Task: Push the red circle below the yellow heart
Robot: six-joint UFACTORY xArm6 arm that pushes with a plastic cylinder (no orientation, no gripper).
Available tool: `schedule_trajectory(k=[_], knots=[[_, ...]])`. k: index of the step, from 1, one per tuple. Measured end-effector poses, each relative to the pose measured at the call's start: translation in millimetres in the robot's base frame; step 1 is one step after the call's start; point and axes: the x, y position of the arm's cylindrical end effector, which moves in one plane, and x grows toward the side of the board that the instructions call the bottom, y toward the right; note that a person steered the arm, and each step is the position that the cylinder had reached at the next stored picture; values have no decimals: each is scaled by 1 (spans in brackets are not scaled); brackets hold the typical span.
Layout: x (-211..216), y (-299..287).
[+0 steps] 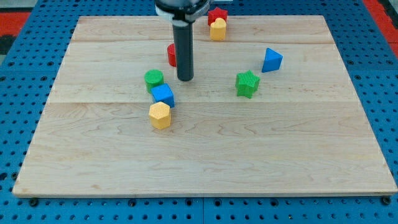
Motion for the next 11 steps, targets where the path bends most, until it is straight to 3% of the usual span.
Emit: schedule_trajectory(k=[1, 2, 3, 5, 11], knots=[[9, -43], [-25, -69], [-34, -30], [-73, -53], [-81, 48]])
